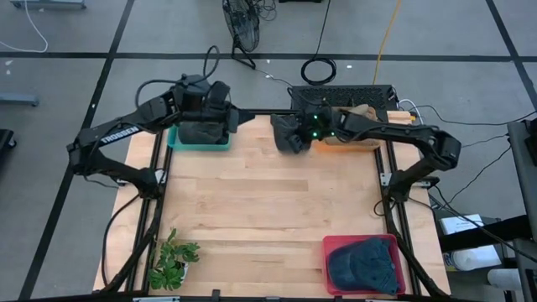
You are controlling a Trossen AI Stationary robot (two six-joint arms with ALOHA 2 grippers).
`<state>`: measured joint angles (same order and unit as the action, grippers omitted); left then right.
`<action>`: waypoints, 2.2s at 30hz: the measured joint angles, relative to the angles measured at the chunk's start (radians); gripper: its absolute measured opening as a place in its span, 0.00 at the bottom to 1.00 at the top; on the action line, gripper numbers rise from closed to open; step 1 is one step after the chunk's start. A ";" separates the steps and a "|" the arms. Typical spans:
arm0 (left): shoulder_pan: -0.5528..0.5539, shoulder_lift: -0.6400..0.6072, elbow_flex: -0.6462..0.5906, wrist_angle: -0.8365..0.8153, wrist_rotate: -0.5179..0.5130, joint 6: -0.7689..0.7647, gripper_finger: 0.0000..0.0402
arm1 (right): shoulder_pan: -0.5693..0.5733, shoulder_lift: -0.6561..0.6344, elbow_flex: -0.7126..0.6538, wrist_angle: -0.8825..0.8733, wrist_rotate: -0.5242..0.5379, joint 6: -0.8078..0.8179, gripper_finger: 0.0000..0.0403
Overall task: Pick & Place hat
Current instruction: Put the black cap into the green bin
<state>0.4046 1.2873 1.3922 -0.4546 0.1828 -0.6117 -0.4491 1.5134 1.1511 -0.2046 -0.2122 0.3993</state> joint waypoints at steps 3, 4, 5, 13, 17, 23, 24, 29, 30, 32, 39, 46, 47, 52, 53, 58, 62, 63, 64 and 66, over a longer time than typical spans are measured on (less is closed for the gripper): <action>0.009 -0.022 0.000 0.007 -0.026 0.019 0.23 | -0.042 0.023 0.001 0.020 0.000 -0.043 0.21; 0.018 -0.030 0.000 0.007 -0.027 0.018 0.23 | -0.059 0.027 0.000 0.010 0.001 -0.050 0.21; 0.027 -0.037 0.000 0.007 -0.026 0.009 0.23 | -0.074 0.034 0.000 0.009 0.001 -0.064 0.21; 0.070 -0.098 0.001 -0.035 -0.098 0.052 0.23 | -0.149 0.104 0.042 0.034 0.001 -0.107 0.30; 0.114 -0.097 0.001 -0.036 -0.131 0.080 0.23 | -0.152 0.159 0.119 0.038 0.001 -0.172 0.38; 0.169 -0.099 0.001 -0.060 -0.073 0.087 0.23 | -0.157 0.267 0.173 -0.024 0.002 -0.174 0.41; 0.177 -0.103 0.001 -0.073 -0.069 0.090 0.23 | -0.158 0.283 0.176 -0.043 0.004 -0.176 0.41; 0.185 -0.105 0.001 -0.133 -0.044 0.107 0.23 | -0.160 0.321 0.179 -0.067 0.072 -0.188 0.41; 0.184 -0.105 0.001 -0.150 -0.041 0.105 0.23 | -0.160 0.320 0.179 -0.062 0.090 -0.198 0.41; 0.180 -0.105 0.000 -0.177 -0.038 0.095 0.23 | -0.160 0.320 0.182 -0.049 0.124 -0.232 0.41; 0.161 -0.105 0.000 -0.227 -0.039 0.102 0.23 | -0.166 0.320 0.149 -0.063 0.101 -0.255 0.41; 0.162 -0.105 0.000 -0.232 -0.041 0.121 0.23 | -0.169 0.320 0.080 -0.044 0.088 -0.202 0.41; 0.162 -0.105 0.000 -0.232 -0.041 0.124 0.23 | -0.169 0.320 0.072 -0.044 0.100 -0.201 0.41; 0.162 -0.105 0.000 -0.233 -0.041 0.143 0.23 | -0.173 0.318 0.027 -0.007 0.092 -0.201 0.41; 0.162 -0.105 0.000 -0.234 -0.041 0.144 0.23 | -0.173 0.318 0.022 -0.009 0.080 -0.200 0.40; 0.162 -0.105 0.000 -0.245 -0.041 0.144 0.23 | -0.147 0.318 0.020 -0.037 0.025 -0.183 0.32; 0.162 -0.105 0.000 -0.261 -0.044 0.146 0.23 | -0.110 0.311 0.019 -0.039 0.025 -0.171 0.22; 0.162 -0.105 0.000 -0.265 -0.044 0.146 0.23 | -0.102 0.309 0.019 -0.036 0.025 -0.159 0.19; 0.162 -0.105 0.000 -0.266 -0.045 0.146 0.23 | -0.095 0.309 0.019 -0.028 0.024 -0.140 0.17; 0.162 -0.105 0.000 -0.270 -0.048 0.146 0.23 | -0.080 0.310 0.018 -0.017 0.022 -0.077 0.10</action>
<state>0.5671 1.1824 1.3926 -0.7251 0.1344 -0.4660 -0.5290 1.8231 1.1694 -0.2213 -0.1903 0.3218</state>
